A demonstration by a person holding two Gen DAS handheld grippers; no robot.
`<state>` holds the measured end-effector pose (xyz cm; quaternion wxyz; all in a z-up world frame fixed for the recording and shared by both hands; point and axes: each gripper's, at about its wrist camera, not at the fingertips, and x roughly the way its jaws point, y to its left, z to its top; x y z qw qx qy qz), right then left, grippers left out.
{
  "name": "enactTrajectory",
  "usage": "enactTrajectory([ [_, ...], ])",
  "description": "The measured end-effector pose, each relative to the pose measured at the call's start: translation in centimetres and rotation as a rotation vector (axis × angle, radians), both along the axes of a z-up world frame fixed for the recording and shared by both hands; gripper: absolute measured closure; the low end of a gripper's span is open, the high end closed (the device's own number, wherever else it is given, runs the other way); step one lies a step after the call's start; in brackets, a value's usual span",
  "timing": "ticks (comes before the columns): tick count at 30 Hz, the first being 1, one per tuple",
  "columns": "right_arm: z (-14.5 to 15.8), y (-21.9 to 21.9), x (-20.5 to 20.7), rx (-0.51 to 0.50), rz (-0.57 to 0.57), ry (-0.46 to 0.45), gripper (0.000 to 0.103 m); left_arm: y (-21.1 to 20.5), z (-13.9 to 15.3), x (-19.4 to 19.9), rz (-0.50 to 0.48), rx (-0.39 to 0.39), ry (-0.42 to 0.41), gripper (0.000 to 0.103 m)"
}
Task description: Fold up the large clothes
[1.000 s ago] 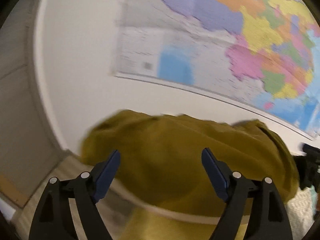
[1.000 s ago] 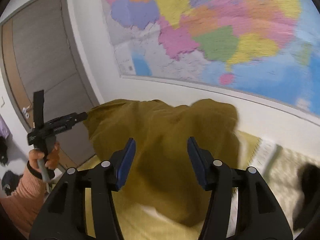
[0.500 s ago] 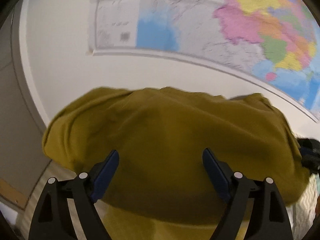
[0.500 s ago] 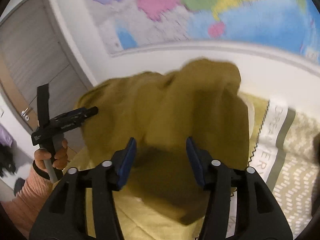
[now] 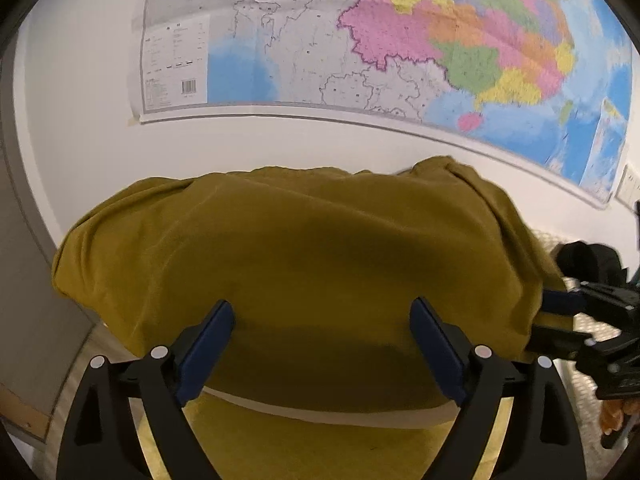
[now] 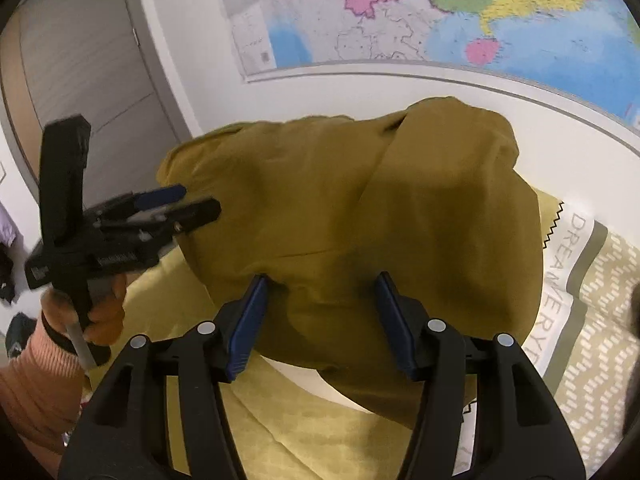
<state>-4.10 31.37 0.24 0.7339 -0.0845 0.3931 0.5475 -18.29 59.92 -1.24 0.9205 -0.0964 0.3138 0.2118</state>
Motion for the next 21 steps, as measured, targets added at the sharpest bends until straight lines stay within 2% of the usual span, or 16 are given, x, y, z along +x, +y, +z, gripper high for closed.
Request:
enactTrajectory([
  [3,0.6,-0.5,-0.9,0.005,-0.013,-0.038,0.045,-0.9,0.3,-0.3,0.032,0.009,-0.004,0.010],
  [7,1.0,-1.2,-1.8,0.025,-0.016,-0.058,0.034,-2.6,0.8,-1.1,0.072,0.044,-0.019,0.007],
  [16,2.0,-3.2,-3.3,0.049,-0.054,-0.104,0.020,-7.1,1.8,-2.6,0.076,0.090,-0.060,0.007],
  [21,2.2,-4.4,-3.9,0.053,-0.082,-0.121,0.013,-8.8,2.2,-3.1,0.074,0.073,-0.067,0.007],
])
